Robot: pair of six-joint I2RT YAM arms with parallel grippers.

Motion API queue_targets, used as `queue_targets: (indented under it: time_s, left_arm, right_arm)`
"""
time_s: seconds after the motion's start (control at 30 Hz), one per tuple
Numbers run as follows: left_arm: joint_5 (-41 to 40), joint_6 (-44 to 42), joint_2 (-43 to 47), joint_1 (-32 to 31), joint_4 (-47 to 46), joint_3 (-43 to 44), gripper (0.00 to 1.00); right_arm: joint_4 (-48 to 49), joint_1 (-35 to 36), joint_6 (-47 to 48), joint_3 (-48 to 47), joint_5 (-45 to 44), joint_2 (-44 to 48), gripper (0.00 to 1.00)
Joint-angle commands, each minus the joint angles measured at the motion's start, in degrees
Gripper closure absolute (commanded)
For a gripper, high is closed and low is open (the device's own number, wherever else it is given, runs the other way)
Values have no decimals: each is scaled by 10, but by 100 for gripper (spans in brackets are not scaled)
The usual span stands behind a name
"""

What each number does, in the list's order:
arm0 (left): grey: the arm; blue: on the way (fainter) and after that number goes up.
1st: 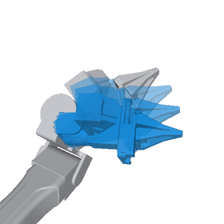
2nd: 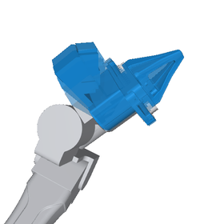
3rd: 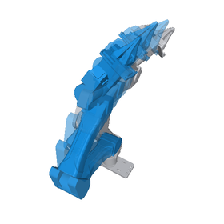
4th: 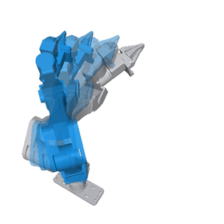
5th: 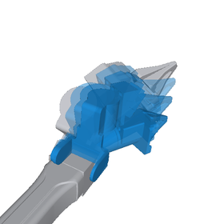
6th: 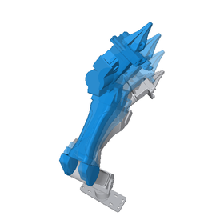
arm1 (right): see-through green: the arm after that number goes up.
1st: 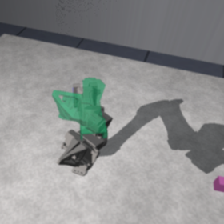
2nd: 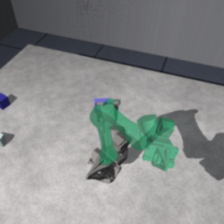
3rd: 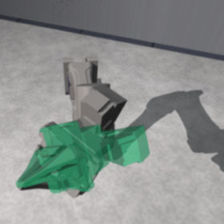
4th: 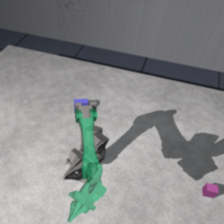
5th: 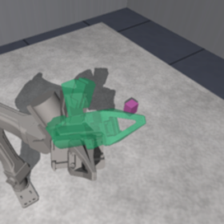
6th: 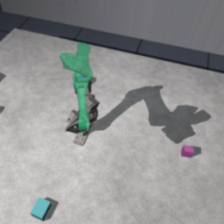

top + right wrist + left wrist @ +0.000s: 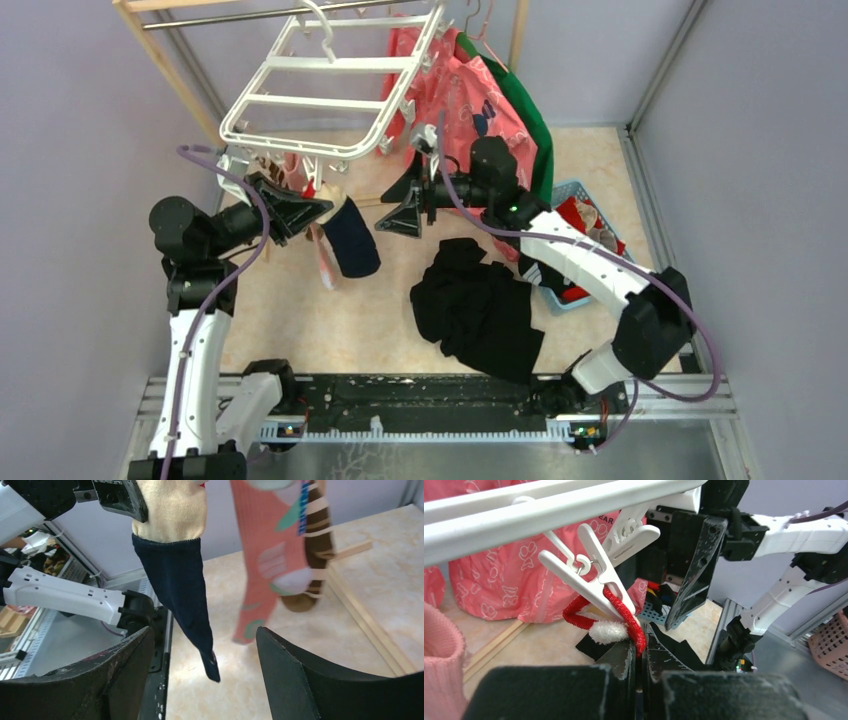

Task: Remove the socks clipped to the hanger
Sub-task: Remove the sock from the hanger.

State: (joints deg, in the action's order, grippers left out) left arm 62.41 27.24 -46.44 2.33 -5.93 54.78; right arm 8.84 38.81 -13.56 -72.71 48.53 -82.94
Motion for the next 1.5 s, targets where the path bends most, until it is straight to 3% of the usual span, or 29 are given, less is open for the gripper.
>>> queue_targets:
  time_s: [0.0,0.2,0.4,0.6,0.7,0.8,1.03,1.17,1.47]
  left_arm:
    - [43,68,7,-7,-61,-27,98]
    - [36,90,10,-7,-86,-50,96]
    - [27,96,6,-7,-91,-57,94]
    - [3,84,7,-6,-70,-58,87]
    - [-21,58,3,-3,-34,-38,73]
    - [-56,13,-4,-2,23,-6,58]
    - [-157,-66,-22,-1,118,63,32]
    - [-213,-88,-35,-1,142,87,29]
    - [-250,-117,-33,-1,163,92,27]
  right_arm:
    - [114,31,-37,-19,28,-39,25]
    - [295,39,-176,7,55,-107,25]
    - [368,54,-242,7,67,-154,32]
    - [403,57,-287,-3,86,-186,70]
    - [412,58,-298,-2,88,-193,89]
    - [416,61,-304,-2,87,-194,100]
    - [410,65,-305,-8,87,-194,100]
    - [402,68,-301,-12,88,-194,100]
    - [393,71,-296,-15,90,-194,100]
